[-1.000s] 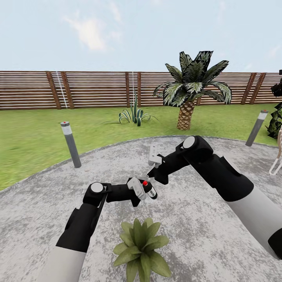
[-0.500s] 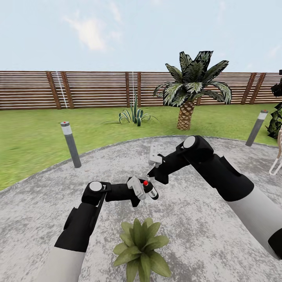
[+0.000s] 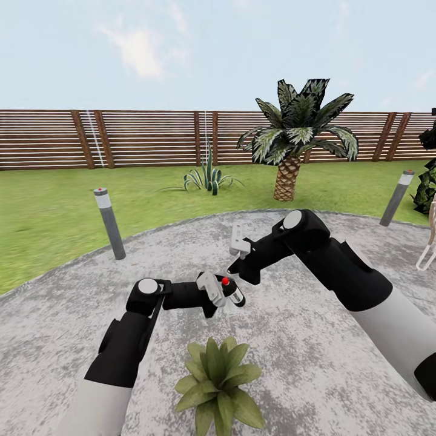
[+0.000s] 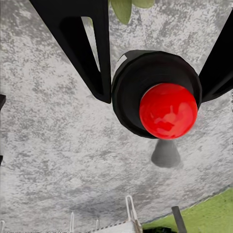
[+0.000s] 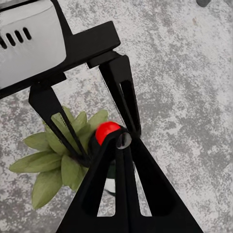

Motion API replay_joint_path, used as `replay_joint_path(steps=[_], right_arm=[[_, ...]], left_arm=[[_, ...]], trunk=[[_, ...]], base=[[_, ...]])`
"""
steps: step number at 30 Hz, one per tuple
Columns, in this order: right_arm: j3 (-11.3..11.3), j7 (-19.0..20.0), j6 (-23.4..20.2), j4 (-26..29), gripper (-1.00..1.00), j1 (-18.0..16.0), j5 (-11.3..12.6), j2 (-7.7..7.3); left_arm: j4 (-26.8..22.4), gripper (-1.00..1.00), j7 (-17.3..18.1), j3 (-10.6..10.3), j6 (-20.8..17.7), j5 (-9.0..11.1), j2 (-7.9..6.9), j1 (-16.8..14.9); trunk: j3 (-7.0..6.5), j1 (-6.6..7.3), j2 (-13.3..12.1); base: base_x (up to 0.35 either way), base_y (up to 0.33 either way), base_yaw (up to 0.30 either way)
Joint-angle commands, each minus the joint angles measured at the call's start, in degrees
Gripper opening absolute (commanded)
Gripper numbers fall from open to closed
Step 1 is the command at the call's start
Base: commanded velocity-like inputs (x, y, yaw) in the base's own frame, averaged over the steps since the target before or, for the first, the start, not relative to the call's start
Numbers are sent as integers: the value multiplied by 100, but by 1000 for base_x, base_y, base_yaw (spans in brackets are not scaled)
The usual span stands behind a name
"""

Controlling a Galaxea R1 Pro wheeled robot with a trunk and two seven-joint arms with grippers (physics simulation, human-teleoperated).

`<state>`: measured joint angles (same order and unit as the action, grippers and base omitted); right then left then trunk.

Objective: Pick up the pesticide atomizer in the garden and spray insectifuge to fully cover both potted plants in the garden.

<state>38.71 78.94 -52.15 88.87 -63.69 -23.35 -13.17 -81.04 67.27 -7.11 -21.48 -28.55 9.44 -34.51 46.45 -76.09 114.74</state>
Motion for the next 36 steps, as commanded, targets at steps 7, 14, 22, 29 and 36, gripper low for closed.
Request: replay_joint_path(steps=[7,14,22,29,36], right_arm=[[6,52,-41,8,-100,-3,-55,-1],[7,52,-41,8,-100,-5,-55,-1],[13,52,-41,16,-100,-5,-55,-8],[6,52,-41,17,-100,-11,-55,-10],[5,52,-41,14,-100,-12,-56,-10]], left_arm=[[-8,-100,32,0,-67,-19,56,-67],[-168,-100,35,0,-174,-19,56,-73],[-235,-100,40,1,-254,-19,56,-74],[-245,-100,47,0,-260,-19,56,-74],[-245,-100,53,0,-261,-11,56,-74]], trunk=[[6,1,3],[6,1,3],[6,1,3],[6,1,3],[6,1,3]], base=[[0,0,0],[0,0,0],[0,0,0],[0,0,0],[0,0,0]])
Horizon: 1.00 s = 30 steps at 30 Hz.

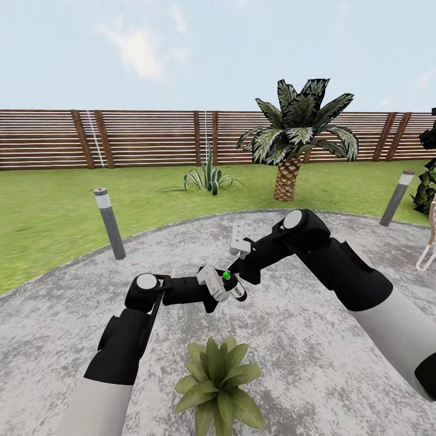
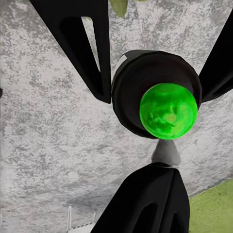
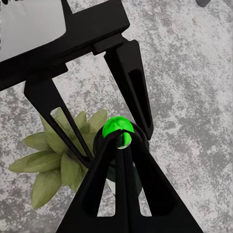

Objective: Pick up the pesticide atomizer in the garden and spray insectifuge to fully cover both potted plants in the garden.

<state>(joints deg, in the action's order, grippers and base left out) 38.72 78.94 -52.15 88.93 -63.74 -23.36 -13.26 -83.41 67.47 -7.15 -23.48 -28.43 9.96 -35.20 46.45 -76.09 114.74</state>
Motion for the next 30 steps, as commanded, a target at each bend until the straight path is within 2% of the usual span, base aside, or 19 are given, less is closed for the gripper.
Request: replay_joint_path(steps=[1,7,9,11,13,17,19,22,24,25,26,28,29,30], right_arm=[[4,52,-41,9,-100,-7,-55,-1],[4,55,-41,18,-100,-7,-57,-1],[9,58,-41,24,-100,-7,-56,-6],[11,59,-41,32,-100,-7,-55,-11],[12,65,-45,45,-100,-7,-55,-19],[13,68,-48,56,-100,-3,-57,-30],[2,70,-51,56,-100,10,-60,-67],[-21,60,-80,32,-100,39,-113,-174],[-47,51,-91,26,-100,48,-172,-210],[-164,39,-105,18,-100,115,-261,-261],[-243,35,-110,17,-100,160,-288,-273],[-621,26,-170,14,-100,349,-418,-293],[-1173,23,-240,12,100,592,-615,-297],[-1378,20,-254,12,100,688,-695,-291]], left_arm=[[-8,-100,32,3,-60,-22,3,-4],[59,-100,-16,41,-53,-81,-24,7],[91,-100,-28,81,-52,-125,-120,10],[135,-100,-75,106,-57,-225,-354,17],[262,-100,-299,145,-63,-356,-553,20],[537,-100,-552,291,-64,-538,-711,21],[672,-100,-642,479,-66,-654,-809,22],[741,-100,-685,955,-185,-835,-973,12],[750,-100,-689,1097,-268,-881,-1039,10],[757,-100,-690,1267,-427,-921,-1159,7],[759,-100,-691,1313,-494,-929,-1202,7],[762,-100,-691,1427,-754,-945,-1320,6],[764,-100,-691,1504,-1065,-954,-1412,5],[764,-100,-693,1520,-1170,-955,-1432,5]], trunk=[[6,1,3],[6,1,3],[6,1,3],[6,1,3],[6,1,3],[6,1,3],[6,1,3],[6,1,3],[6,1,3],[6,1,3],[6,1,3],[6,1,3],[6,1,3],[6,1,3]], base=[[0,0,0],[0,0,0],[0,0,0],[0,0,0],[0,0,0],[0,0,0],[0,0,0],[0,0,0],[0,0,0],[0,0,0],[0,0,0],[0,0,0],[0,0,0],[0,0,0]])
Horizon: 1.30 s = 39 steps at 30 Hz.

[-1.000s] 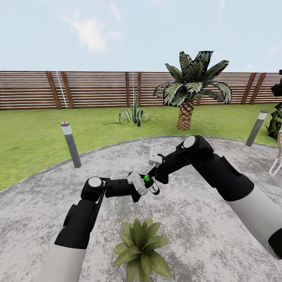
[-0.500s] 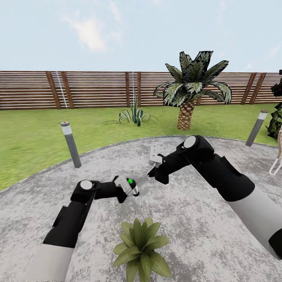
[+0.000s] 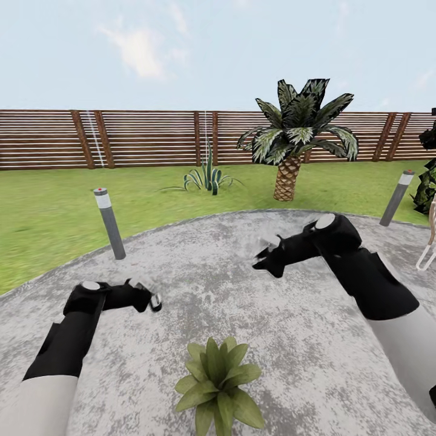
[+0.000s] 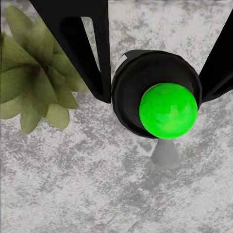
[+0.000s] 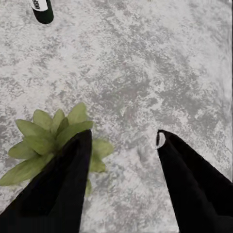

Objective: Pick up the pesticide atomizer in the garden and spray insectifuge to fully cover both potted plants in the garden.

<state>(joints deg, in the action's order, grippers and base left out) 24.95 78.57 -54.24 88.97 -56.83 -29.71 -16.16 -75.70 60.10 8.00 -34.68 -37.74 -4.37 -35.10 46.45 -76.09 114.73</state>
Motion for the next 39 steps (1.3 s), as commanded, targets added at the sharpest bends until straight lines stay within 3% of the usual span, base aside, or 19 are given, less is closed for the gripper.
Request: replay_joint_path(steps=[1,4,6,7,12,14,16,17,20,22,24,33,39], right_arm=[[-208,54,-59,7,100,96,-142,6],[-1419,20,-93,7,100,673,-566,44],[-1857,-217,-91,11,100,980,-657,74],[-2036,-529,-89,14,100,1170,-690,119],[-2376,-1933,-80,46,100,1776,-710,462],[-2626,-2361,-70,46,100,1992,-710,666],[-3123,-2801,-33,26,100,2198,-707,1019],[-3245,-2882,-14,24,100,2243,-706,1127],[-3792,-3273,207,15,100,2489,-709,1757],[-3949,-3423,271,15,100,2612,-706,1979],[-4005,-3465,291,40,100,2720,-704,2049],[-4135,-3452,294,87,100,2892,-706,2117],[-4174,-3441,292,109,100,2949,-704,2092]], left_arm=[[-7,-100,43,18,-151,-26,-14,-5],[-6,-100,38,70,-653,-30,-55,-5],[-4,-100,38,128,-850,-26,-47,-2],[-2,-100,37,221,-985,-27,-34,0],[39,-100,37,441,-1439,-23,1,3],[93,-100,37,461,-1632,-19,9,0],[138,-100,37,473,-1803,-14,26,-3],[145,-100,37,477,-1837,-12,29,-4],[181,-100,43,506,-2026,2,38,-2],[215,-100,46,523,-2072,23,40,1],[227,-100,46,536,-2091,64,43,2],[327,-100,44,544,-2113,170,225,39],[414,-100,40,537,-2113,171,228,46]], trunk=[[6,1,3],[6,1,3],[6,1,3],[6,1,3],[6,1,3],[6,1,3],[6,1,3],[6,1,3],[6,1,3],[6,1,3],[6,1,3],[6,1,3],[6,1,3]], base=[[0,0,0],[0,0,0],[0,0,0],[0,0,0],[0,0,0],[0,0,0],[0,0,0],[0,0,0],[0,0,0],[0,0,0],[0,0,0],[0,0,0],[0,0,0]])
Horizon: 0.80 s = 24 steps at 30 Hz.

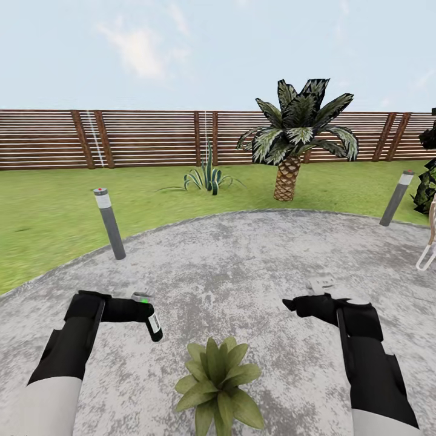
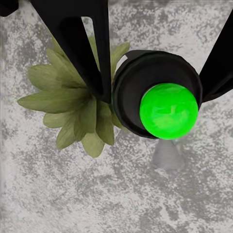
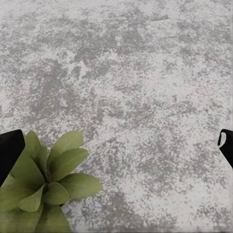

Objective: Pick up the pesticide atomizer in the garden and spray insectifuge to fully cover both potted plants in the garden.

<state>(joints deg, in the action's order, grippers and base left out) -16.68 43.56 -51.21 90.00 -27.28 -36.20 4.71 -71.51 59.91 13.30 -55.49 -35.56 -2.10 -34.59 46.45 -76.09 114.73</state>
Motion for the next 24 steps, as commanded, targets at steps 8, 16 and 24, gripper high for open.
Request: replay_joint_path(steps=[8,16,24], right_arm=[[-230,230,-10,13,100,37,-66,-156],[-927,840,-37,17,100,-9,-55,-618],[-1099,1421,-20,9,100,8,-96,-773]], left_arm=[[586,-100,51,0,-55,-74,-60,-20],[736,-100,56,-23,-214,-61,-111,-243],[869,-100,56,-134,-233,-57,-195,-385]], trunk=[[6,1,3],[6,1,3],[6,1,3]], base=[[0,0,0],[0,0,0],[0,0,0]])
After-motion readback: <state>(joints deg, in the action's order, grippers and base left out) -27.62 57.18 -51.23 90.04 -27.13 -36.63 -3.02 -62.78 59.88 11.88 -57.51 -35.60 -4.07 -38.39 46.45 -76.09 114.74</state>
